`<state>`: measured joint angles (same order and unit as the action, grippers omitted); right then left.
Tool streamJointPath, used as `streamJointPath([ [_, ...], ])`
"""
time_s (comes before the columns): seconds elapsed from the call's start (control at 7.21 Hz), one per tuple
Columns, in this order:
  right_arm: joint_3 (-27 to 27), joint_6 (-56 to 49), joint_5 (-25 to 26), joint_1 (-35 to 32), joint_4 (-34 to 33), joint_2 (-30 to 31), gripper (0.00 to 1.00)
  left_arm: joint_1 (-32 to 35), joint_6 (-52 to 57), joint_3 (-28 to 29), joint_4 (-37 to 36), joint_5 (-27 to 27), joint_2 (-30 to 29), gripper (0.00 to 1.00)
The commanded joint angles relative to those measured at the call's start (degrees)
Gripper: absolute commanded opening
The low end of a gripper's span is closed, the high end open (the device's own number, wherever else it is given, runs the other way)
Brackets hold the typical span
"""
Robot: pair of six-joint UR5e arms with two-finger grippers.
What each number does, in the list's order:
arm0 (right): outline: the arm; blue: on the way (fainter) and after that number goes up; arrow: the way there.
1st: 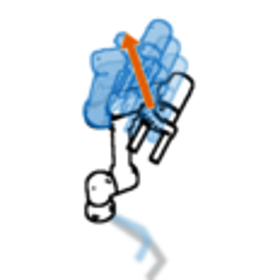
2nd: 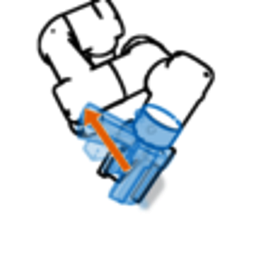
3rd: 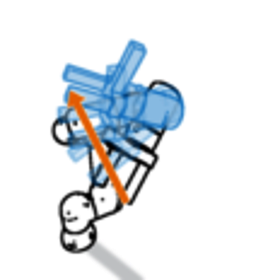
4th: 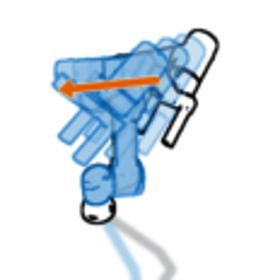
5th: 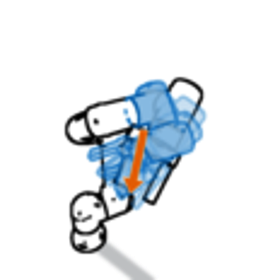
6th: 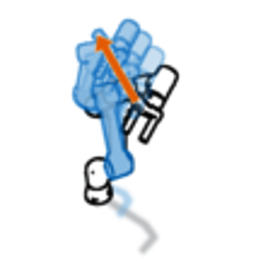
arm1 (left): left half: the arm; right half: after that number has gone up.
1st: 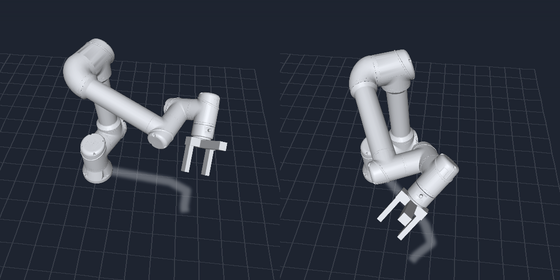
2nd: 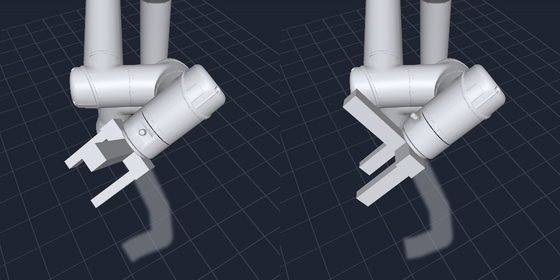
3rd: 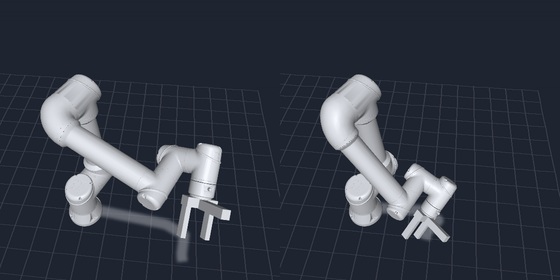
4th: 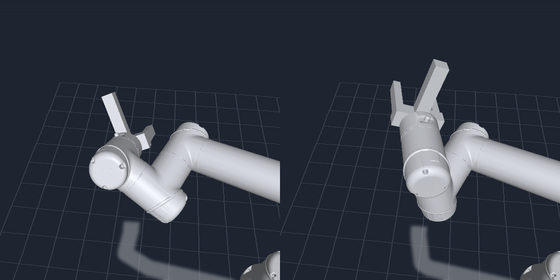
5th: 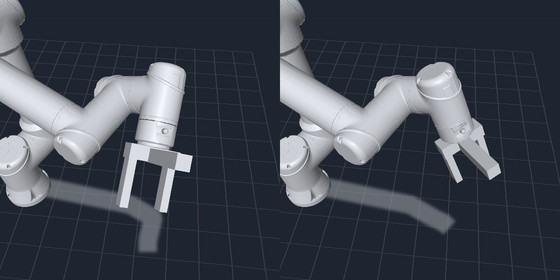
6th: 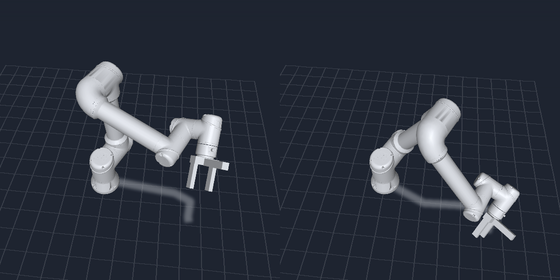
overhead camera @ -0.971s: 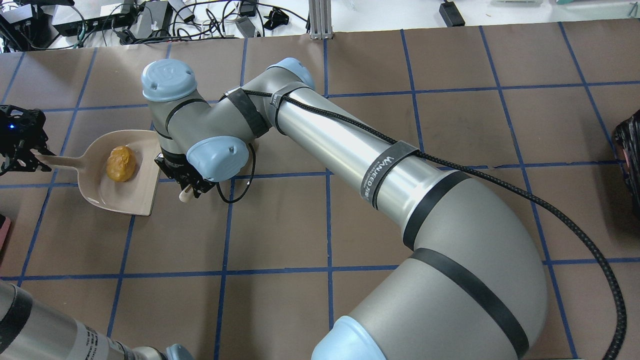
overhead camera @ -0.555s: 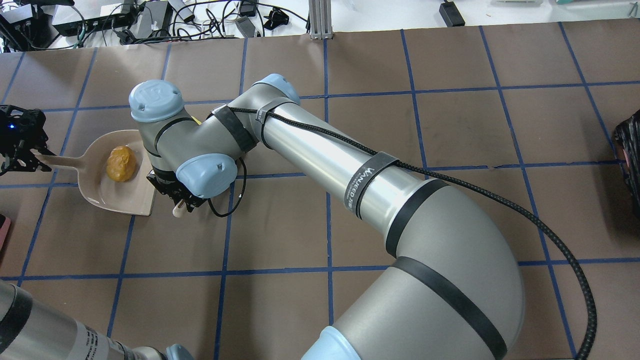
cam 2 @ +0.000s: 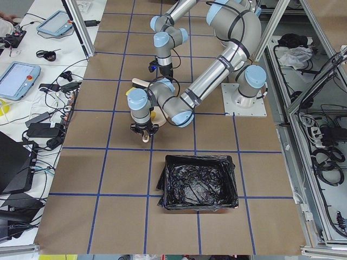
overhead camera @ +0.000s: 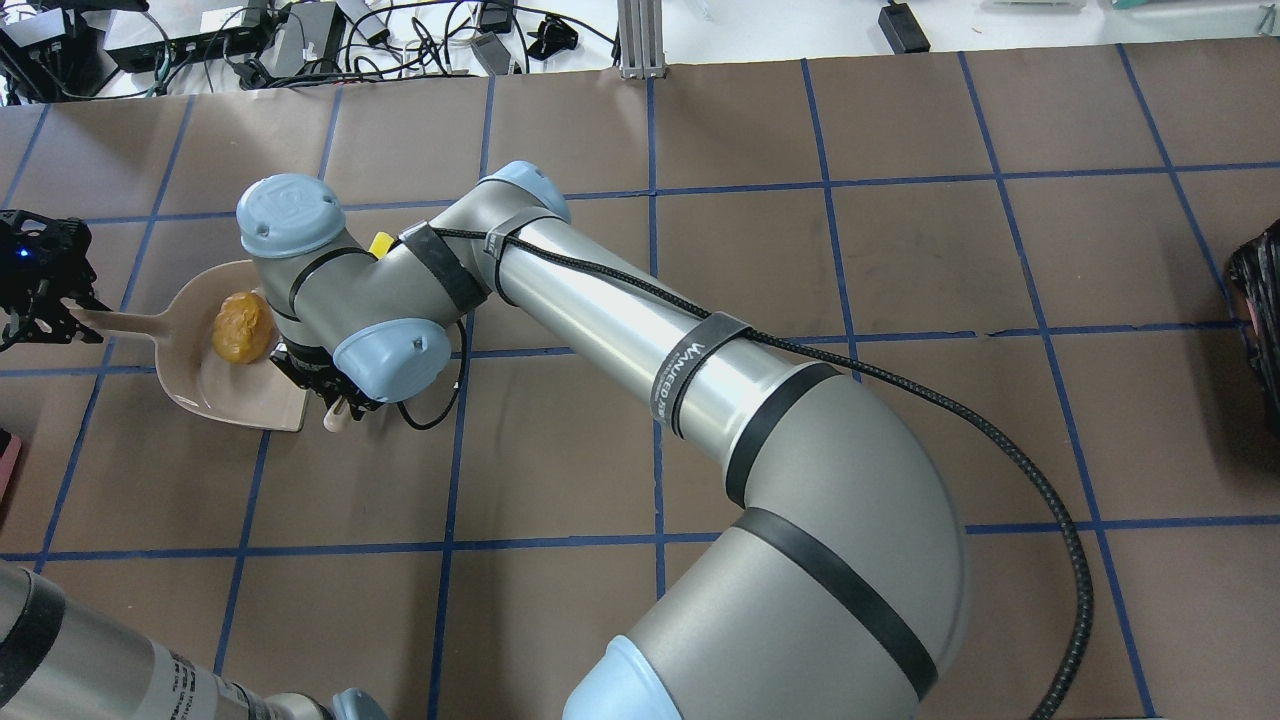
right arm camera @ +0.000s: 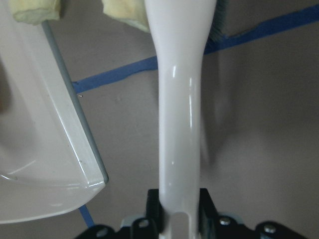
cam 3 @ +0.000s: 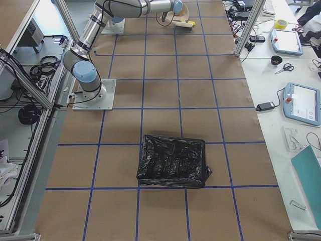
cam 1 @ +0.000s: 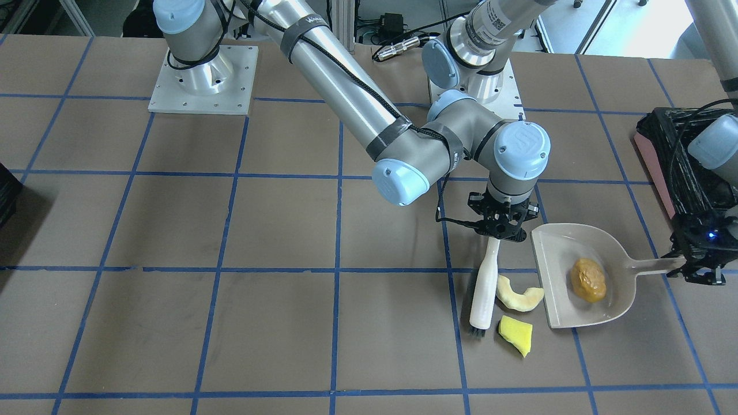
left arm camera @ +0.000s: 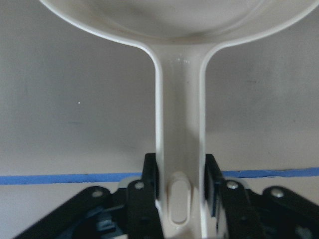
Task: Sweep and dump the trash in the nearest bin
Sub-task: 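Sweep the banana piece and yellow sponge into the dustpan with the brush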
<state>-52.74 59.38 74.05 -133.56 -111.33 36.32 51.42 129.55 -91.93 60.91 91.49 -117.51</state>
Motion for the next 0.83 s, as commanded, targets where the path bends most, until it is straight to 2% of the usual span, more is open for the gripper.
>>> streamJointPath([
  [0.0, 1.93, -9.48, 0.13, -0.12, 1.81, -1.08, 0.0, 0.0, 0.0, 0.0, 0.0, 0.0, -0.09, 0.0],
  [0.28, 1.93, -21.27, 1.01, -0.82, 2.35, -1.08, 0.0, 0.0, 0.0, 0.0, 0.0, 0.0, 0.0, 0.0],
  [0.69, 1.94, -24.04, 1.71, -2.05, 2.44, -1.08, 0.0, 0.0, 0.0, 0.0, 0.0, 0.0, 0.0, 0.0],
])
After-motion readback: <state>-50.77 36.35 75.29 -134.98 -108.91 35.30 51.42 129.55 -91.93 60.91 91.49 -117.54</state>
